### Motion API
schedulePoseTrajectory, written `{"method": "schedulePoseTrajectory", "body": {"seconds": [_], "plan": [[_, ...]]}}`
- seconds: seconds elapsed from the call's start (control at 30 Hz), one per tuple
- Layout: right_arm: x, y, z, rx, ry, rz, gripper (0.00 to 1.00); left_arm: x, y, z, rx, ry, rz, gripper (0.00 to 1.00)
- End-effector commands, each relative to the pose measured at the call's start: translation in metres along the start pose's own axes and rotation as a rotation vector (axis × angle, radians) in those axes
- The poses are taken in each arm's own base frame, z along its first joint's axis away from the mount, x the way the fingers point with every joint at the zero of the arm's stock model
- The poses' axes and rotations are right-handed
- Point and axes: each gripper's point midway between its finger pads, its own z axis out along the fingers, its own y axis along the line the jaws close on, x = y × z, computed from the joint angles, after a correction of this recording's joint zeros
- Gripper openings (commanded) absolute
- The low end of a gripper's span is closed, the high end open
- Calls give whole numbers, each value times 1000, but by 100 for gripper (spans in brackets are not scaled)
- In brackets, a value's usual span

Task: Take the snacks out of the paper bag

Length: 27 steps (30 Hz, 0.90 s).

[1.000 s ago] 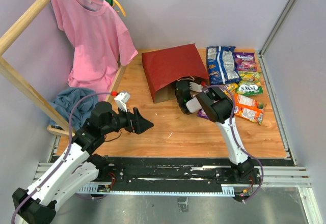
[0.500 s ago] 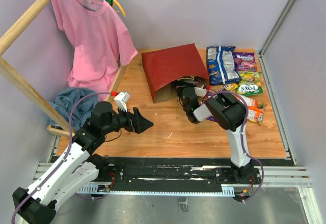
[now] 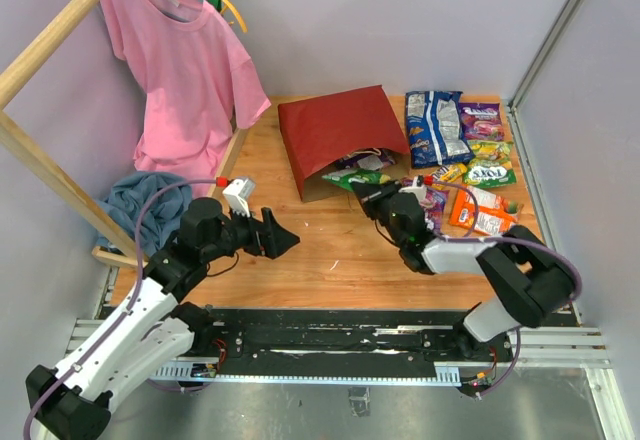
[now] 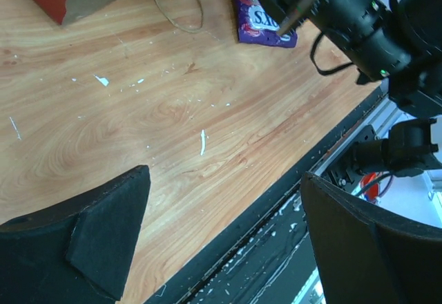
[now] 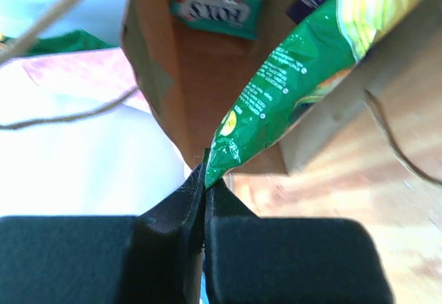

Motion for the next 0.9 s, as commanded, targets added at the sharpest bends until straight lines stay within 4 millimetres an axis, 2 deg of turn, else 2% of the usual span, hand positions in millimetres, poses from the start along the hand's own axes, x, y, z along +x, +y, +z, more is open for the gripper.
{"method": "schedulePoseTrajectory", "body": {"seconds": [0.0, 0.07, 0.17, 0.27, 0.37, 0.47, 0.63, 0.73, 0.87], "plan": [[18, -39, -41, 167, 152, -132, 1, -26, -9, -1, 8, -78, 78, 94], [21, -40, -57, 224, 226, -219, 1, -26, -16, 1, 25, -73, 111, 94], [11, -36, -85, 390, 298, -404, 1, -24, -33, 6, 64, -51, 211, 95], [-6, -23, -109, 461, 340, -560, 1, -25, -43, 17, 54, 2, 321, 95], [-18, -7, -123, 472, 366, -658, 1, -25, -61, 26, 90, 16, 456, 95], [-19, 3, -131, 446, 403, -686, 1, -33, -86, 25, 149, -71, 620, 99], [-9, 13, -144, 406, 546, -663, 1, -49, -110, 19, 241, -208, 813, 100], [-2, 19, -151, 370, 613, -663, 1, -40, -118, 25, 311, -189, 911, 100], [1, 27, -158, 314, 668, -667, 1, -17, -132, 47, 401, -60, 956, 97]]}}
